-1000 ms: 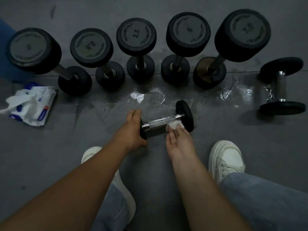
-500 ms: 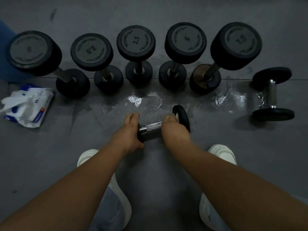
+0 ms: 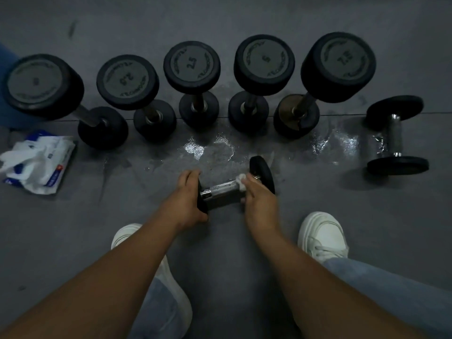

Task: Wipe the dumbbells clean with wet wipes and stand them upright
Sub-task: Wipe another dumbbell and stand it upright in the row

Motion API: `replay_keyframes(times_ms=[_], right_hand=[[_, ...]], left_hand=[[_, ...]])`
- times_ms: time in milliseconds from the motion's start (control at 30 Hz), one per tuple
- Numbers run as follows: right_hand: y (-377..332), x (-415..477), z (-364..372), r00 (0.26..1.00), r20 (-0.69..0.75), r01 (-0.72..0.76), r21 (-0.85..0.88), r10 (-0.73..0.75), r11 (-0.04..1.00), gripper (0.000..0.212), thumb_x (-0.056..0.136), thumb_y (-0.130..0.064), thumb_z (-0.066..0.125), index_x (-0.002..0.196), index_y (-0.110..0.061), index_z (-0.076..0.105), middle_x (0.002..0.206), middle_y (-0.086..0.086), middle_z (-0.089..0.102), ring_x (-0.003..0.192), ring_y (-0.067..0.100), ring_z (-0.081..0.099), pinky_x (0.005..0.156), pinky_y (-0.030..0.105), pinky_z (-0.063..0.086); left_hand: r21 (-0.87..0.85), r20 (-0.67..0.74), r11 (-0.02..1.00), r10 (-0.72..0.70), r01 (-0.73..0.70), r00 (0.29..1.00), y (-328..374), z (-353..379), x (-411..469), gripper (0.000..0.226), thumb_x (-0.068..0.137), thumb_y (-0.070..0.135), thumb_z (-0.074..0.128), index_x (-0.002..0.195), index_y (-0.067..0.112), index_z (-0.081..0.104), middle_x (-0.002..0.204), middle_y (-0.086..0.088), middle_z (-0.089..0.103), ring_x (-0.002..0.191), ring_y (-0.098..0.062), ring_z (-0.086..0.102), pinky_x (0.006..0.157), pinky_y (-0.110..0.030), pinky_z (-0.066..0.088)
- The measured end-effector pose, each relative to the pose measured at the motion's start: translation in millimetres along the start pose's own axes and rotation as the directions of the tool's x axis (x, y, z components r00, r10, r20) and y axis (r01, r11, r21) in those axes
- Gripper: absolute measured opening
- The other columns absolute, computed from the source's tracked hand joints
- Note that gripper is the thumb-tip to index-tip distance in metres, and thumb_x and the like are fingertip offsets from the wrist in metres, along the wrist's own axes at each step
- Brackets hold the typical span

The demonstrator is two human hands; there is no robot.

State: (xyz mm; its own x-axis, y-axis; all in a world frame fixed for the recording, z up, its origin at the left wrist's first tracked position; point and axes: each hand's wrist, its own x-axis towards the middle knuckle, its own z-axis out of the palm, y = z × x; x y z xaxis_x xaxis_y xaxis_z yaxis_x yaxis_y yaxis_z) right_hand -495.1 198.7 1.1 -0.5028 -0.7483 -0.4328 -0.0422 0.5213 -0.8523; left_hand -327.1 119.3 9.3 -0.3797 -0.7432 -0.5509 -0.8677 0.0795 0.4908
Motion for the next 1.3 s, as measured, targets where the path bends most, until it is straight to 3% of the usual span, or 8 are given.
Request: replay_keyframes(times_ms=[67, 167, 367, 467, 667, 900, 1200, 1300], right_hand=[[4, -6, 10, 0.972, -0.134, -0.142, 0.312, 0.192, 0.939, 0.021, 0.098, -0.013, 0.051, 0.103, -0.016, 0.071, 0.087, -0.004, 0.071, 0.061, 0.003, 0.061, 0.054, 0.019, 0.049], [24, -16, 26, 0.730, 0.070, -0.449, 0.800, 0.680, 0.399, 0.017, 0.099, -0.009, 0.045, 0.092, -0.014, 0.060, 0.077, 0.004, 0.060, 0.043, 0.002, 0.055, 0.036, 0.011, 0.034], [11, 29, 25, 0.644, 0.304, -0.389, 0.920, 0.702, -0.042, 0.024, 0.100, -0.009, 0.037, 0.084, -0.019, 0.052, 0.085, -0.004, 0.054, 0.073, 0.007, 0.048, 0.062, 0.018, 0.033], [0, 16, 28, 0.676, 0.371, -0.422, 0.903, 0.637, -0.079, 0.022, 0.100, -0.014, 0.039, 0.100, -0.025, 0.058, 0.096, -0.008, 0.057, 0.093, 0.007, 0.052, 0.070, 0.025, 0.035], [-3, 26, 19, 0.586, 0.339, -0.330, 0.929, 0.736, -0.166, 0.025, 0.097, -0.005, 0.050, 0.074, -0.014, 0.053, 0.063, -0.002, 0.055, 0.062, 0.005, 0.046, 0.056, 0.014, 0.038], [-13, 21, 9, 0.691, 0.375, -0.237, 0.925, 0.619, -0.295, 0.013, 0.094, -0.001, 0.054, 0.081, 0.000, 0.054, 0.072, 0.005, 0.049, 0.061, 0.010, 0.047, 0.041, 0.015, 0.047], [-38, 17, 5, 0.739, 0.338, -0.202, 0.936, 0.582, -0.287, 0.009, 0.092, 0.005, 0.053, 0.088, 0.011, 0.059, 0.062, 0.019, 0.067, 0.049, 0.022, 0.067, 0.051, 0.023, 0.057], [-33, 25, 11, 0.677, 0.311, -0.312, 0.942, 0.667, -0.122, 0.011, 0.094, -0.007, 0.058, 0.086, 0.000, 0.060, 0.055, 0.009, 0.067, 0.043, 0.012, 0.064, 0.039, 0.015, 0.048]], left_hand=[[-0.016, 0.002, 1.000, -0.004, 0.004, 1.000, 0, -2, 4, 0.124, 0.052, 0.020, 0.091, 0.152, 0.018, 0.019, 0.156, 0.000, 0.013, 0.132, -0.026, 0.045, 0.104, -0.038, 0.045], [-0.012, 0.006, 1.000, -0.017, 0.017, 1.000, 1, -2, 2, 0.123, 0.052, 0.019, 0.092, 0.152, 0.019, 0.019, 0.157, -0.001, 0.013, 0.131, -0.025, 0.046, 0.102, -0.033, 0.045], [-0.011, -0.027, 1.000, 0.006, -0.006, 1.000, 1, 3, -4, 0.123, 0.052, 0.018, 0.091, 0.152, 0.018, 0.020, 0.156, 0.001, 0.012, 0.128, -0.024, 0.047, 0.101, -0.031, 0.044], [-0.015, -0.021, 1.000, 0.002, -0.003, 1.000, 1, 1, -3, 0.125, 0.052, 0.020, 0.092, 0.152, 0.018, 0.018, 0.157, 0.001, 0.010, 0.131, -0.024, 0.046, 0.104, -0.037, 0.045], [-0.016, -0.033, 1.000, 0.012, -0.013, 0.999, 1, 4, -4, 0.125, 0.049, 0.020, 0.093, 0.151, 0.019, 0.021, 0.156, 0.001, 0.013, 0.130, -0.027, 0.046, 0.103, -0.042, 0.046], [-0.016, -0.008, 1.000, -0.003, 0.003, 1.000, 3, -1, -2, 0.124, 0.052, 0.019, 0.093, 0.152, 0.017, 0.019, 0.158, -0.001, 0.012, 0.131, -0.025, 0.046, 0.102, -0.034, 0.045], [-0.008, 0.004, 1.000, -0.020, 0.020, 1.000, 2, -1, 0, 0.124, 0.052, 0.021, 0.091, 0.152, 0.023, 0.018, 0.157, 0.003, 0.011, 0.127, -0.027, 0.049, 0.099, -0.041, 0.048], [-0.011, 0.003, 1.000, -0.013, 0.013, 1.000, 2, -2, -2, 0.124, 0.051, 0.020, 0.091, 0.152, 0.023, 0.018, 0.155, 0.004, 0.013, 0.125, -0.028, 0.050, 0.097, -0.043, 0.050]])
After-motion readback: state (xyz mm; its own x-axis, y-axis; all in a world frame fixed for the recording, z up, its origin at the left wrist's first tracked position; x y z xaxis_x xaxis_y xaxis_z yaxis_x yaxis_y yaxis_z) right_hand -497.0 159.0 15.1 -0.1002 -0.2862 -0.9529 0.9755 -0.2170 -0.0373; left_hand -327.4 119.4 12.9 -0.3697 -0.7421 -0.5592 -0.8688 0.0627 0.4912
